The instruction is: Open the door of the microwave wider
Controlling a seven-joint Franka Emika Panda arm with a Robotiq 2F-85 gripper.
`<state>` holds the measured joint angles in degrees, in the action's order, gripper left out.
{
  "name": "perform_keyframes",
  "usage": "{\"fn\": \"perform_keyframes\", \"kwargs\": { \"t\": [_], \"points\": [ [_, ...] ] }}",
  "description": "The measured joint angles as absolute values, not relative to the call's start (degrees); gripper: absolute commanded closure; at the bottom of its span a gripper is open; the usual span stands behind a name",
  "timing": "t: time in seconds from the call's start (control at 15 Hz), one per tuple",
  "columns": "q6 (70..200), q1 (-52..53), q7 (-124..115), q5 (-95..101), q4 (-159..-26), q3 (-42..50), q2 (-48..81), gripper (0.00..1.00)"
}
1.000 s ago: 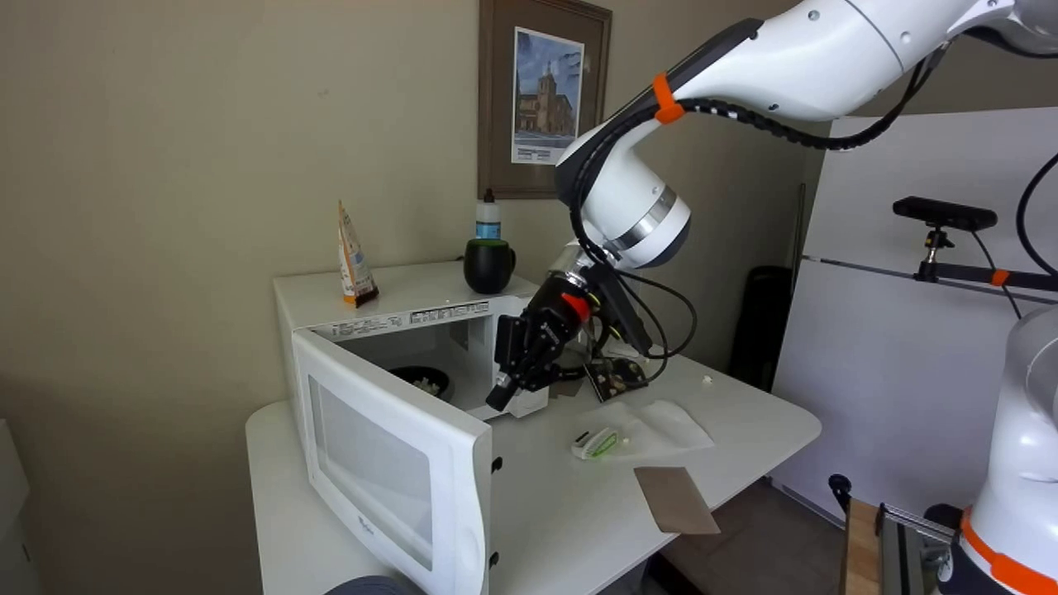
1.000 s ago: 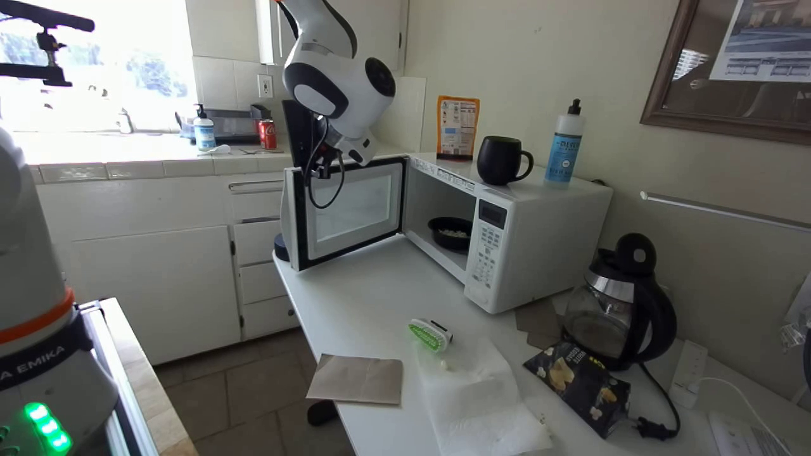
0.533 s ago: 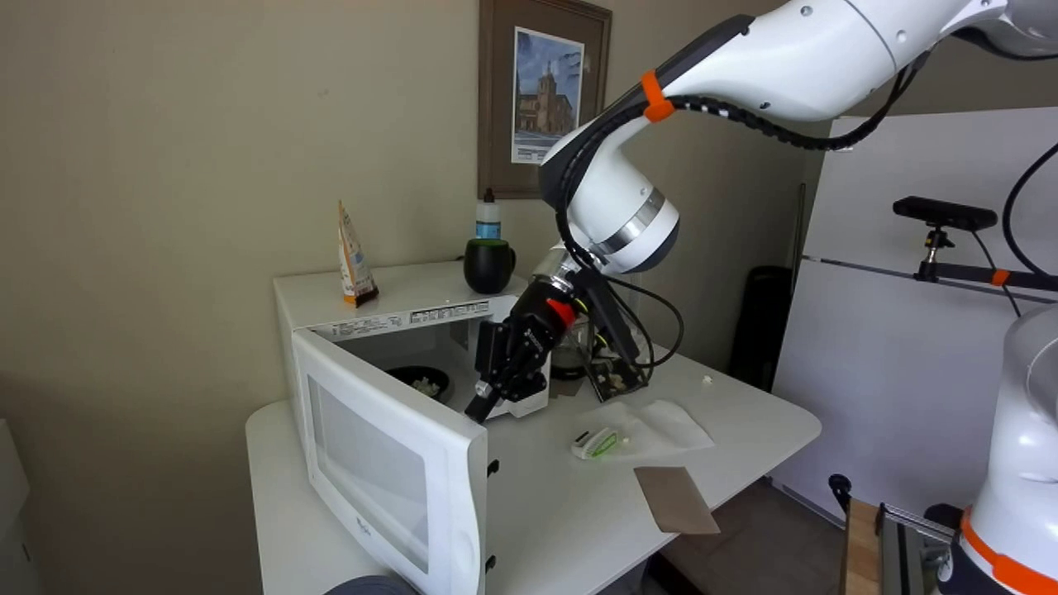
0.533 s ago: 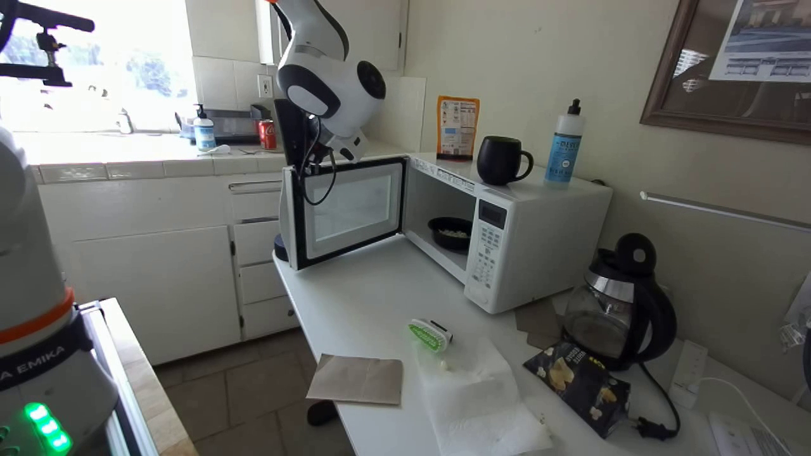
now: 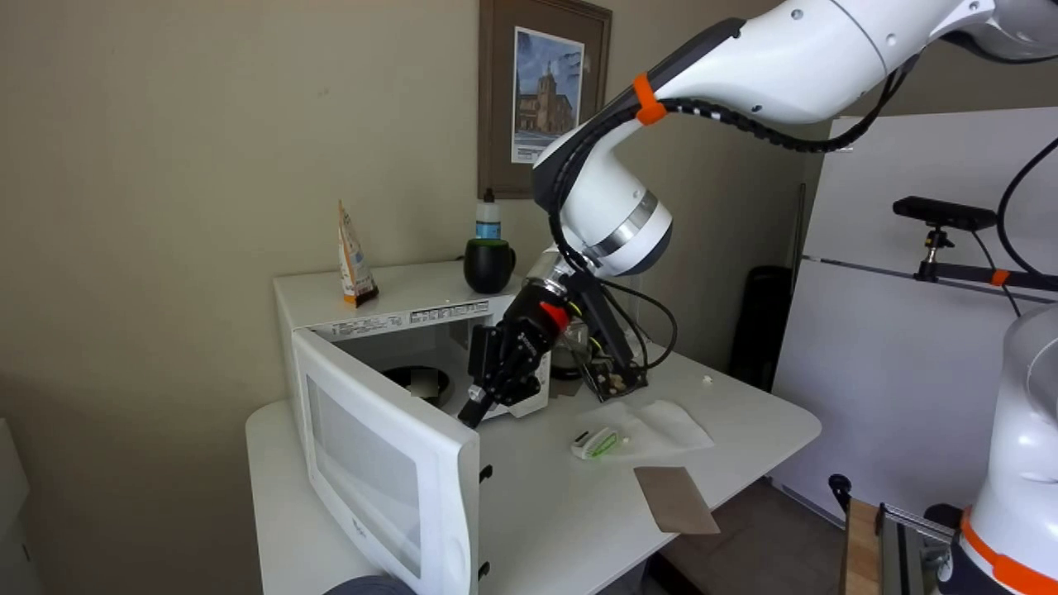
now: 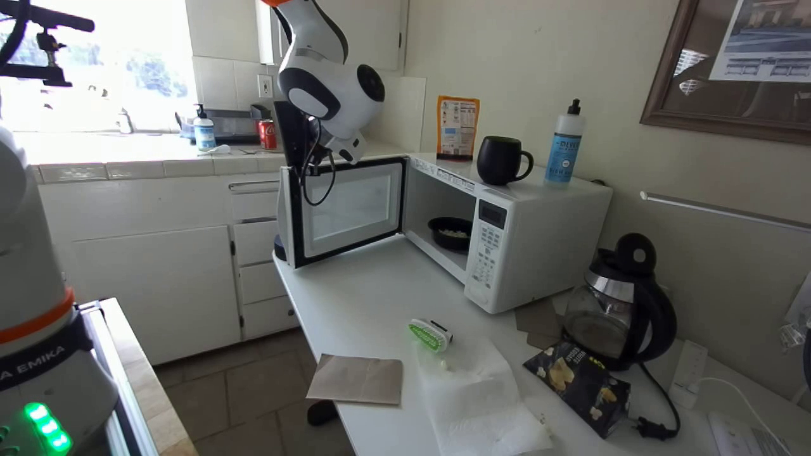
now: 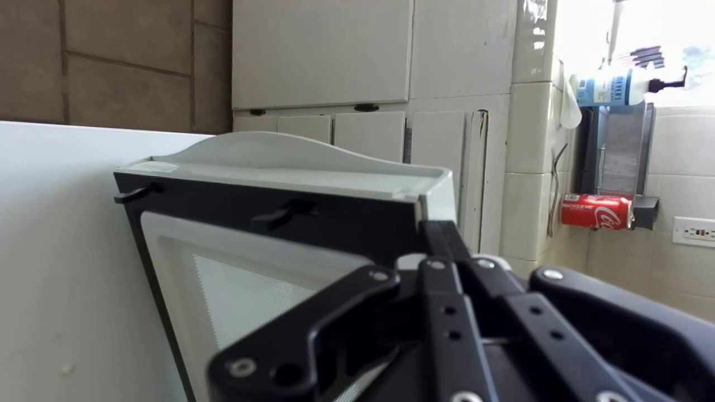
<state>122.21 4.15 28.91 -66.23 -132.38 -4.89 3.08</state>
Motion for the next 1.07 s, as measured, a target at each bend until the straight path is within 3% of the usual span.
{"fn": "perform_keyframes", "kwargs": {
  "t": [0.13,0.2,0.27,0.4,0.87,0.93,1.07],
  "points": [
    [122.21,4.13,29.12,-65.77,-131.88,-4.89,2.18,1.00],
    [122.32,4.08,28.16,-64.62,-131.84,-4.82,1.00,0.74],
    [123.17,3.99,25.70,-61.10,-131.92,-4.63,-0.67,0.72],
    [124.10,3.44,19.34,-52.09,-132.14,-4.15,-4.90,0.60],
    [115.67,1.30,-0.18,-19.63,-132.65,-4.05,-19.27,0.06],
    [114.19,1.29,-2.14,-15.92,-132.64,-4.30,-20.73,0.01],
    [111.03,1.28,-5.36,-8.98,-132.60,-5.08,-23.22,0.00]
  ]
}}
